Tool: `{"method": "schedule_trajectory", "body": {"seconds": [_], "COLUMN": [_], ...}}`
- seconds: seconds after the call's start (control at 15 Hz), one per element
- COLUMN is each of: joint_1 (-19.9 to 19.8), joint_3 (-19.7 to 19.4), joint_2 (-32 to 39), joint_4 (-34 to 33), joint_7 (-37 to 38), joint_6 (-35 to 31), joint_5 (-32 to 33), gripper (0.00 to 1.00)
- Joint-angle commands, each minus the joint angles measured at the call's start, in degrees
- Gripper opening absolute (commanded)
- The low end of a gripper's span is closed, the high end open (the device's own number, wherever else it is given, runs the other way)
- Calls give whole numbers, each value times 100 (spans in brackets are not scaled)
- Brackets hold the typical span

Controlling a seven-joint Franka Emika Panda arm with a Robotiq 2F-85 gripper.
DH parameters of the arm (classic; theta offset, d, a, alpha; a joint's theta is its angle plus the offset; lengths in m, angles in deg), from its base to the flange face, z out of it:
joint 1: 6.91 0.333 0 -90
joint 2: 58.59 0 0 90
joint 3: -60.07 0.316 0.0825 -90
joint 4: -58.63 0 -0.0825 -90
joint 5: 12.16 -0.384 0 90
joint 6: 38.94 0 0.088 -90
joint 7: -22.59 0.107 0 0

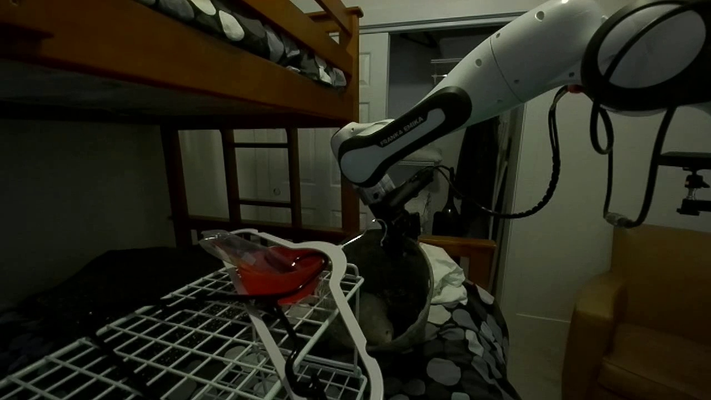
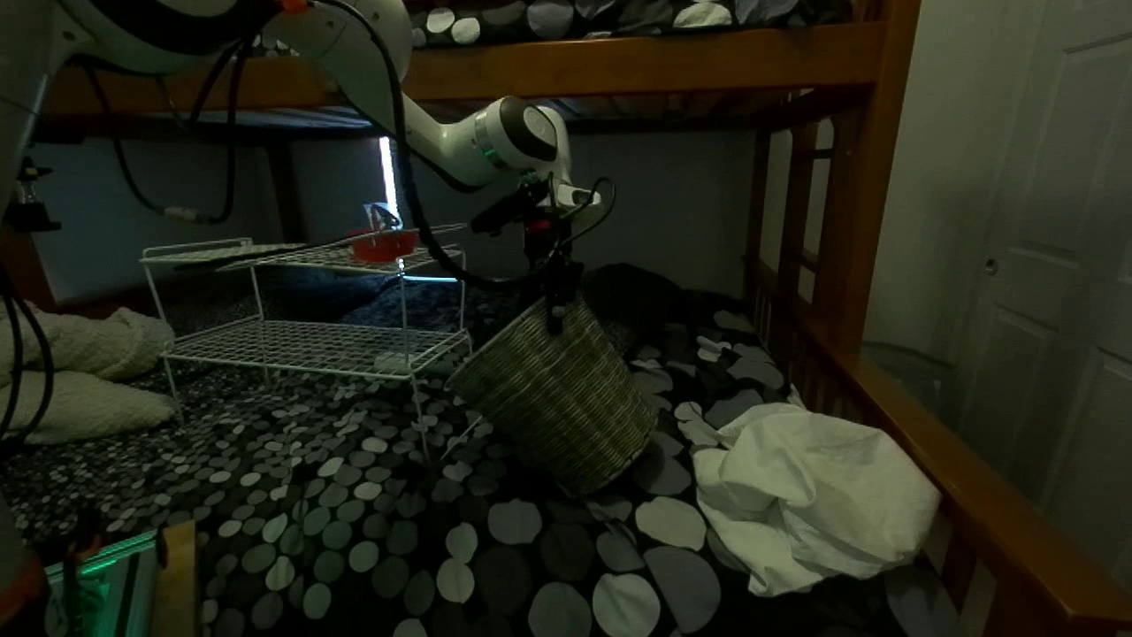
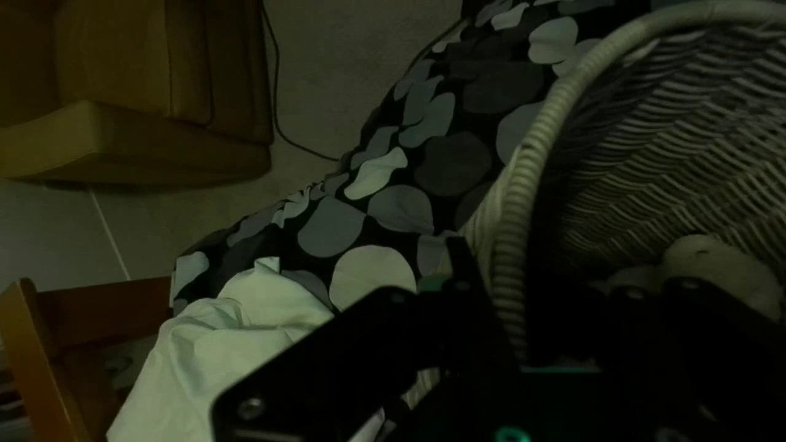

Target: Position the bucket upright

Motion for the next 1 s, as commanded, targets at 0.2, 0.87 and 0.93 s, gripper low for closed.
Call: {"method": "schedule_trajectory", "body": {"seconds": [0.2, 0.87, 0.93], "joint_1": [-842, -1347, -1432], "joint_3": [58, 100, 65], "joint_2": [-1103, -1116, -1149], "joint_4": [1028, 756, 787], "joint_7": [25, -25, -82], "joint_6": [-800, -1153, -1235], "joint_5": [-1042, -2554, -2749], "gripper": [4, 3, 3]}}
